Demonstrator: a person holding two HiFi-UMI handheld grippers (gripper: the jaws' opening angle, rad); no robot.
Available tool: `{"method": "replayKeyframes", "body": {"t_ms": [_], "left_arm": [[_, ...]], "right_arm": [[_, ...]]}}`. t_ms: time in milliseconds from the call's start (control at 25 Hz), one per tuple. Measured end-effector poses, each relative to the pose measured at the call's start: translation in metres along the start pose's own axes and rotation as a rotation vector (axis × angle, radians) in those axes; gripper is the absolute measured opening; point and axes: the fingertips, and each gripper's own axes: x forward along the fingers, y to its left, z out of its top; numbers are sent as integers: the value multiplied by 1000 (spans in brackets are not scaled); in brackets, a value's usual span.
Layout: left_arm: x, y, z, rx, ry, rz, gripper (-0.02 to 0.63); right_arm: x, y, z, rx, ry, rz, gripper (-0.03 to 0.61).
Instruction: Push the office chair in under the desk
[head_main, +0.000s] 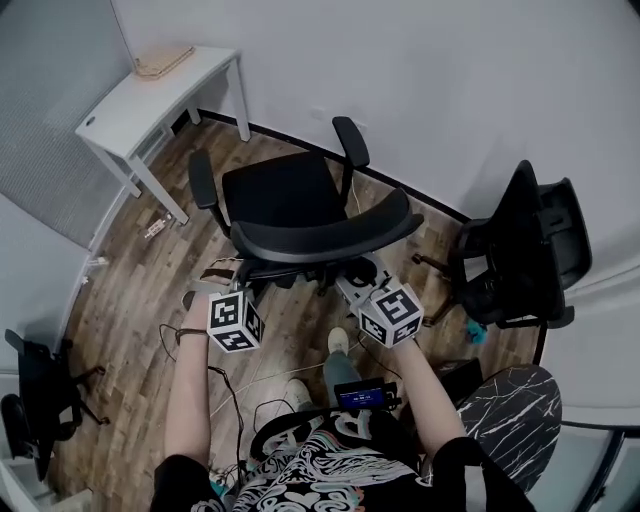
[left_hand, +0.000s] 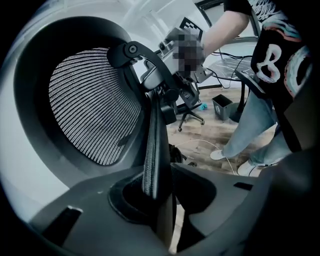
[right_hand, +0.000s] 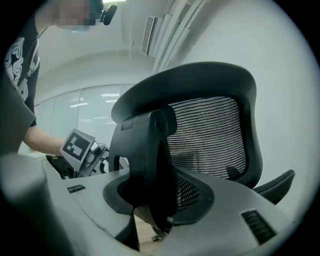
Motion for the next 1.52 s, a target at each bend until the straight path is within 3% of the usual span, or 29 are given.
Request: {"method": "replayKeyframes", "body": {"t_ms": [680, 1520], "left_arm": [[40, 9, 61, -135, 85, 18, 138], [54, 20, 78, -203, 115, 38, 137]], "right_arm": [[-15, -77, 6, -18, 29, 170, 152], [-10, -102, 13, -28, 39, 282, 164]]}}
